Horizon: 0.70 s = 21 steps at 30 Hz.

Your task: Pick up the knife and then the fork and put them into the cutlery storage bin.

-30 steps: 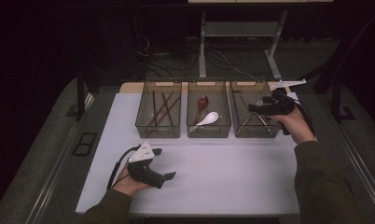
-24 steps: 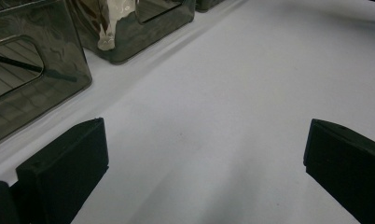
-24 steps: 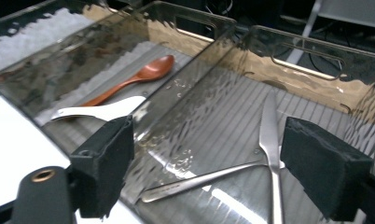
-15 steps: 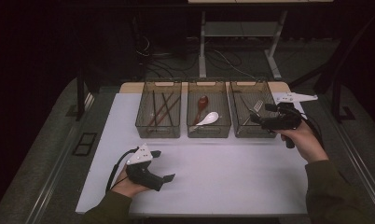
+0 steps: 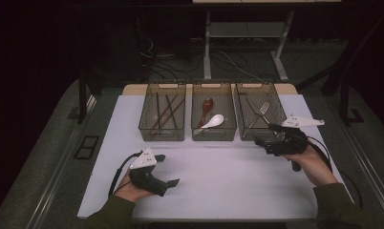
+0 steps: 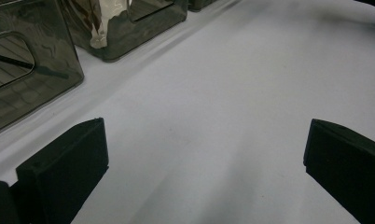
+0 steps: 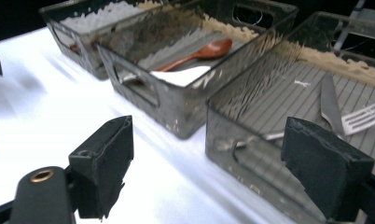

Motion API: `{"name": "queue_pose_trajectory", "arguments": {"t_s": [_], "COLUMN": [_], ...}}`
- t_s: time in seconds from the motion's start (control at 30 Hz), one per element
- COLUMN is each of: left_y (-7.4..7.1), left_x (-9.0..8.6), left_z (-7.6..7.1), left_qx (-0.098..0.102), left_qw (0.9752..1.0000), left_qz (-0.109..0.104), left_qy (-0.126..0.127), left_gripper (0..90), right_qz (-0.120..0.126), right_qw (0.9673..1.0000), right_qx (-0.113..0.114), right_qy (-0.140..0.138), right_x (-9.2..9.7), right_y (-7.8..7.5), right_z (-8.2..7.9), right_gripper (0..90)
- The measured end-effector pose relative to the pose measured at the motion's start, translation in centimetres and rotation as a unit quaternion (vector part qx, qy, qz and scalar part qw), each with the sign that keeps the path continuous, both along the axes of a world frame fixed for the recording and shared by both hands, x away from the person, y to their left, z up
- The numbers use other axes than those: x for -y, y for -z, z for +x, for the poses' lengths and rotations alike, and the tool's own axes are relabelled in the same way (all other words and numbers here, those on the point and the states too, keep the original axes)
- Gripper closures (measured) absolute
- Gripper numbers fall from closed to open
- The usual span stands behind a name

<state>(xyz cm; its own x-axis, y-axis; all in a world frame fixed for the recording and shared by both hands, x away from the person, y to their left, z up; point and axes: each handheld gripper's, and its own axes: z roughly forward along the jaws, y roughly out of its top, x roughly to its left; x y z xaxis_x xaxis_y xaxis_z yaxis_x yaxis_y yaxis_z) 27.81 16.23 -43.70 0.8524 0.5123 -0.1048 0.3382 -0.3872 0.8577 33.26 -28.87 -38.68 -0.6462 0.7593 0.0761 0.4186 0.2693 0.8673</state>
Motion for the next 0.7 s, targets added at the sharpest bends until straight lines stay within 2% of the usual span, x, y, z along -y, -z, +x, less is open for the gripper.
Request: {"name": "queue_pose_trajectory", "arguments": {"t_s": [0.27, 0.43, 0.7], "left_y": [-0.1, -0.1, -0.1], "left_x": [0.0, 0.0, 0.0], "left_z": [0.0, 0.0, -0.1], "left_qx": [0.001, 0.001, 0.001], "left_qw": [1.0000, 1.0000, 1.0000], "left_qz": [-0.001, -0.002, -0.002], "left_qy": [-0.002, -0.002, 0.002], "left_gripper": [0.0, 0.0, 0.0], "right_qz": [-0.002, 0.000, 0.002], "right_qw": [0.9999, 0.9999, 0.9993], "right_qx": [-0.011, -0.007, -0.015], "right_qy": [-0.008, -0.013, -0.035], "right_x": [0.1, 0.5, 0.8], "right_y": [1.9, 2.9, 4.2], "right_z": [-2.1, -3.3, -5.3], "right_gripper": [17.1, 17.2, 17.2]}}
